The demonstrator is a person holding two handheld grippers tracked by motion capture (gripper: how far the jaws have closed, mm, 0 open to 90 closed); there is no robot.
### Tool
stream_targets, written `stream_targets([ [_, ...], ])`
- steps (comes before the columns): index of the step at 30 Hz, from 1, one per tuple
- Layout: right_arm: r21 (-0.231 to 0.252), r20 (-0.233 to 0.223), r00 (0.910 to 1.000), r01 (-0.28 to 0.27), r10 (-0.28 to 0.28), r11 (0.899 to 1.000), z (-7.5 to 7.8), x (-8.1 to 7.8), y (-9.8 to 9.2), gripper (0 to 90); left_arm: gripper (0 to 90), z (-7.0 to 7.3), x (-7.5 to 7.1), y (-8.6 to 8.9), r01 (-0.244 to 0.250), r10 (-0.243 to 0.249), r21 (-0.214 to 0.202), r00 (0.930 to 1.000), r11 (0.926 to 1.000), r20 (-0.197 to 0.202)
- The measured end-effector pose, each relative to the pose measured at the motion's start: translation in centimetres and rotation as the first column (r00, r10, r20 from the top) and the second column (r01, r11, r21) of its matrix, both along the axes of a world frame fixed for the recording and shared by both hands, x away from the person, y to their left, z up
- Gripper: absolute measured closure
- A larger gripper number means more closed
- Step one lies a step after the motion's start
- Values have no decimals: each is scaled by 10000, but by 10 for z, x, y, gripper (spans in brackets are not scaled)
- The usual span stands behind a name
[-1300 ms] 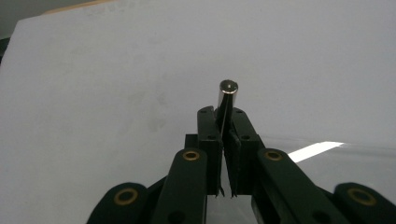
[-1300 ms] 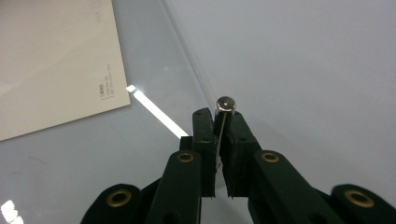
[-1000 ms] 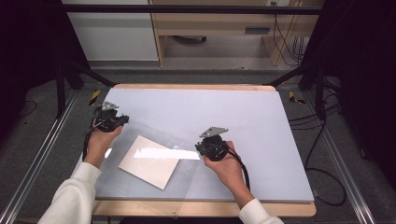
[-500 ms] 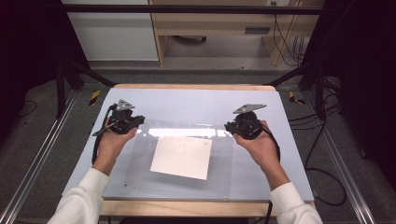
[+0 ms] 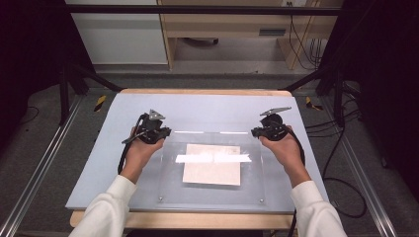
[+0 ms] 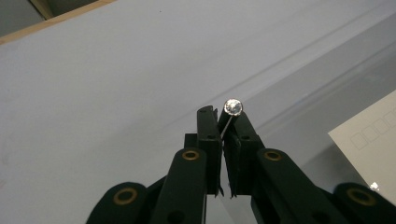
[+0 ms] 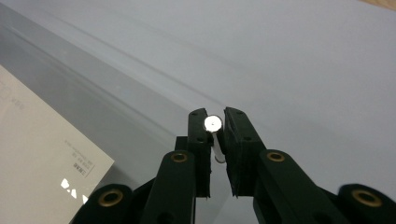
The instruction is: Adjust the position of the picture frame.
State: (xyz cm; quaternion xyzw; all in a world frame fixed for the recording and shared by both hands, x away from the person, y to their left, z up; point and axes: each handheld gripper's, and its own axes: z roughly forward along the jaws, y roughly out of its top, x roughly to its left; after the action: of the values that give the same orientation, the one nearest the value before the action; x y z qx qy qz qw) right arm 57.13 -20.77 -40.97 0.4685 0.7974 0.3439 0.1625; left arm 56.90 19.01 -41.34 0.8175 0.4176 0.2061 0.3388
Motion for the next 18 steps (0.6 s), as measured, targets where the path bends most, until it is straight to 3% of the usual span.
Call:
stream_targets([
  [8, 120, -363, 9993, 124, -119, 9999, -15, 14, 2, 813, 846, -9, 10, 2, -188, 191, 143, 9997, 9997, -155],
  [18, -44, -354, 9989, 290, -291, 9996, -31, 21, 11, 826, 848, -28, 21, 6, -472, 471, -29, 9981, 9989, -398],
])
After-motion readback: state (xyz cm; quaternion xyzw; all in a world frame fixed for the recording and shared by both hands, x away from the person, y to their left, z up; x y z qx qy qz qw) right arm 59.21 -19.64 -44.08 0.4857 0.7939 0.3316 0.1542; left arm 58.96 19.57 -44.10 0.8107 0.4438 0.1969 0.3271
